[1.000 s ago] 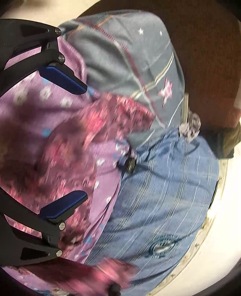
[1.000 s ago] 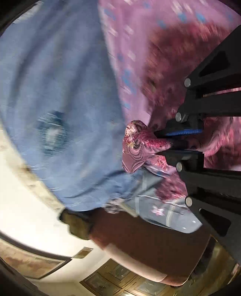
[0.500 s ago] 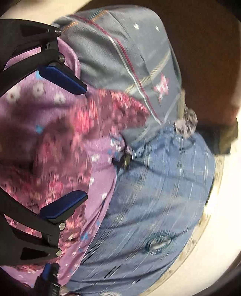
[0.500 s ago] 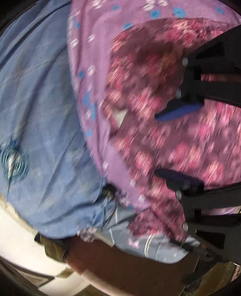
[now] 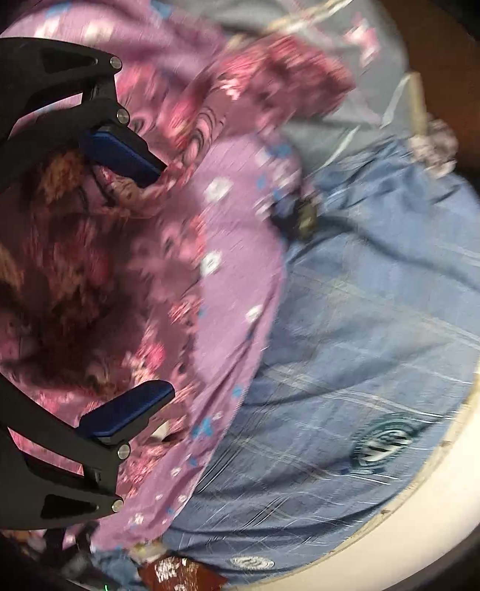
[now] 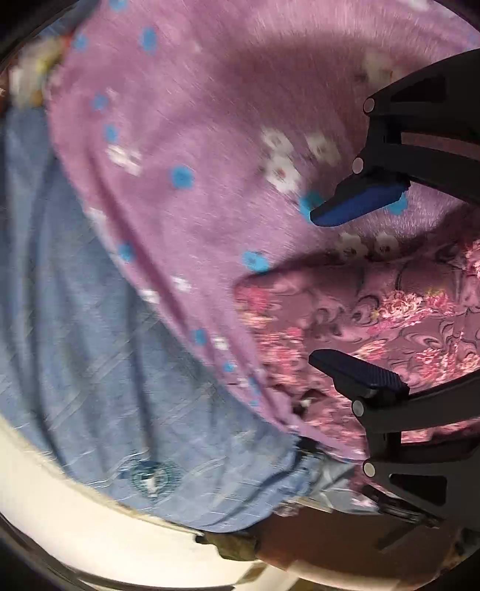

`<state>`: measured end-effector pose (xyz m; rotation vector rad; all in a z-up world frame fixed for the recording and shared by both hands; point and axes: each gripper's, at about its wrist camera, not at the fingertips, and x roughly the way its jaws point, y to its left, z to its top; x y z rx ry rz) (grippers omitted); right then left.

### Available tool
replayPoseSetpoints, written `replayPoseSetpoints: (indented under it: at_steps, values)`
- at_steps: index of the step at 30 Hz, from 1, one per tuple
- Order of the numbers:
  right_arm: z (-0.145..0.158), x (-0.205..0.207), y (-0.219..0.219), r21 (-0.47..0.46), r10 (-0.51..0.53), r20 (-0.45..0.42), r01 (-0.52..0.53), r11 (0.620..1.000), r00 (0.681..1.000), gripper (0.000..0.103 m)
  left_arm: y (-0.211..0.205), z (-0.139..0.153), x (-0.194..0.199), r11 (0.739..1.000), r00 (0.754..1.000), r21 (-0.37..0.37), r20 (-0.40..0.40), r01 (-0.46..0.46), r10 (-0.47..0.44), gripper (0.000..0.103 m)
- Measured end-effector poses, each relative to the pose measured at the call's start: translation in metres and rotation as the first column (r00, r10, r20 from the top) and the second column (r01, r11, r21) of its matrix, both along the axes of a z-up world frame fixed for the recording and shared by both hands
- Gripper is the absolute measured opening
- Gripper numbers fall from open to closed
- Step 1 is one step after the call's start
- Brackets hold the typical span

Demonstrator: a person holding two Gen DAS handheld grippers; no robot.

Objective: Fold small clothes

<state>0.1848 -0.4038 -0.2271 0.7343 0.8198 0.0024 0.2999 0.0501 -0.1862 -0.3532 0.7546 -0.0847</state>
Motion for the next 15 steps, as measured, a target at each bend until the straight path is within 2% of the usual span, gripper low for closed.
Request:
replayPoseSetpoints:
  at_steps: [3, 4, 5, 6, 8, 9, 11, 13, 14, 15]
  values:
    - [-0.015, 0.022, 0.016, 0.020, 0.067, -0.047, -0.067, 0.998, 0.997, 0.071, -0.010, -0.008, 0.006, 0.997, 0.998, -0.058, -0.040, 0.045, -0.048, 0.103]
    - [-0.015, 0.023, 0.021, -0.010, 0.072, -0.032, -0.073, 0.997, 0.997, 0.057, -0.011, -0.006, 0.004, 0.997, 0.999, -0.056, -0.025, 0.047, -0.048, 0.096]
    - [-0.011, 0.024, 0.028, -0.047, 0.096, -0.021, -0.097, 0.994, 0.995, 0.037, -0.011, -0.003, 0.002, 0.998, 0.999, -0.052, -0.007, 0.043, -0.044, 0.083]
    - [-0.009, 0.025, 0.035, -0.073, 0.131, -0.021, -0.132, 0.989, 0.991, 0.005, -0.011, -0.001, 0.000, 0.998, 0.999, -0.051, 0.008, 0.041, -0.040, 0.074]
    - [-0.002, 0.025, 0.047, -0.166, 0.152, -0.026, -0.154, 0.974, 0.988, 0.006, -0.007, -0.001, 0.000, 0.997, 0.999, -0.070, 0.010, 0.040, -0.039, 0.034]
    - [0.003, 0.022, 0.052, -0.219, 0.156, -0.018, -0.156, 0.963, 0.988, 0.006, -0.002, -0.001, 0.000, 0.995, 0.999, -0.094, 0.004, 0.034, -0.034, 0.029]
    - [0.013, 0.015, 0.050, -0.266, 0.127, 0.019, -0.118, 0.957, 0.992, 0.005, 0.009, 0.003, -0.002, 0.989, 1.000, -0.145, 0.017, 0.000, 0.003, 0.027]
    - [0.029, 0.003, 0.034, -0.304, 0.045, 0.096, -0.014, 0.952, 0.994, 0.004, 0.023, 0.011, -0.011, 0.982, 0.994, -0.171, 0.064, -0.075, 0.087, 0.031]
    - [0.035, -0.003, 0.024, -0.308, 0.006, 0.121, 0.032, 0.951, 0.993, 0.004, 0.028, 0.013, -0.013, 0.979, 0.989, -0.173, 0.080, -0.108, 0.123, 0.043]
    - [0.036, -0.006, 0.015, -0.303, -0.034, 0.131, 0.073, 0.950, 0.991, 0.000, 0.032, 0.014, -0.015, 0.975, 0.983, -0.165, 0.083, -0.150, 0.165, 0.052]
